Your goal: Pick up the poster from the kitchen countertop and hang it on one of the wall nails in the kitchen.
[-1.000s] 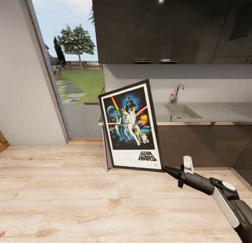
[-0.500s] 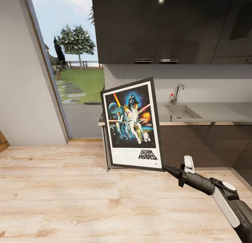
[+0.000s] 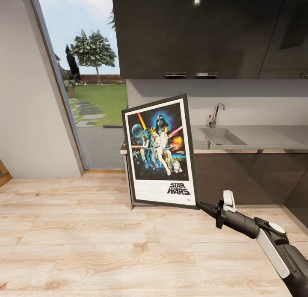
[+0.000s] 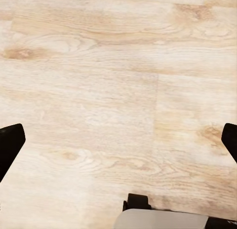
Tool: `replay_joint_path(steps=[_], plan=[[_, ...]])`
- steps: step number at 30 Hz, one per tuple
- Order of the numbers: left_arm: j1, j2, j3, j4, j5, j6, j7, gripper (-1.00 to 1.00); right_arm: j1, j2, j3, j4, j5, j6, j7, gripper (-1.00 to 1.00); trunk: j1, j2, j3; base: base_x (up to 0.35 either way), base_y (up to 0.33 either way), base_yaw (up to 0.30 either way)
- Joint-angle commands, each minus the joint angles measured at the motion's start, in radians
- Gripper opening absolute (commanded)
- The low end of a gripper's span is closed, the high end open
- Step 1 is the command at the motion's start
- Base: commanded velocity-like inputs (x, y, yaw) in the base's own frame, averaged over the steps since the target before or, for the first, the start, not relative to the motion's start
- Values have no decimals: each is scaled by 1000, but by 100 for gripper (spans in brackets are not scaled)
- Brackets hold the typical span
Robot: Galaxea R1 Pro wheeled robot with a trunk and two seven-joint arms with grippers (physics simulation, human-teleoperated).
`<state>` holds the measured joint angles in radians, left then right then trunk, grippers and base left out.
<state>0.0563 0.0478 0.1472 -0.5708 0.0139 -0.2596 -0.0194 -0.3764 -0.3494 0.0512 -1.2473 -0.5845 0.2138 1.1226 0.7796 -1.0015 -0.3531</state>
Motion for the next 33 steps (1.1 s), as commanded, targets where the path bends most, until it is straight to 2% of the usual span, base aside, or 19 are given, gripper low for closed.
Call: replay_joint_path(steps=[1, 8, 18, 23, 24, 27, 31, 32, 33], plan=[[0, 0, 2, -1, 1, -1, -2, 100, -1, 2, 2, 1, -12, 14, 5, -100, -4, 7, 2, 0, 0, 0], [0, 0, 2, -1, 1, -1, -2, 100, -1, 8, 2, 47, -11, 8, 4, -100, -31, 56, 24, 0, 0, 0], [0, 0, 1, -1, 1, -1, -2, 100, -1, 18, 3, 56, -9, 6, -1, -100, -69, 126, 56, 0, 0, 0], [0, 0, 0, -1, 1, 0, -2, 100, -1, 20, 2, 55, -9, 6, -18, -100, -88, 161, 71, 0, 0, 0], [0, 0, 0, -1, 1, 0, -2, 100, -1, 20, 1, 54, -9, 4, -51, -100, -92, 168, 74, 0, 0, 0], [0, -1, -2, -3, 1, 3, -2, 100, -1, 20, 1, 53, -9, 3, -64, -100, -103, 189, 84, 0, 0, 0], [0, -3, -5, -75, 2, 23, -3, 100, -1, 20, 1, 51, -9, 3, -70, -100, -119, 217, 96, 0, 0, 0], [0, -4, -6, -119, 2, 53, -4, 100, -1, 20, 1, 50, -9, 3, -71, -100, -123, 224, 99, 0, 0, 0], [0, -4, -6, -202, 3, 144, -3, 100, -1, 20, 1, 49, -9, 3, -71, -100, -126, 231, 103, 0, 0, 0]])
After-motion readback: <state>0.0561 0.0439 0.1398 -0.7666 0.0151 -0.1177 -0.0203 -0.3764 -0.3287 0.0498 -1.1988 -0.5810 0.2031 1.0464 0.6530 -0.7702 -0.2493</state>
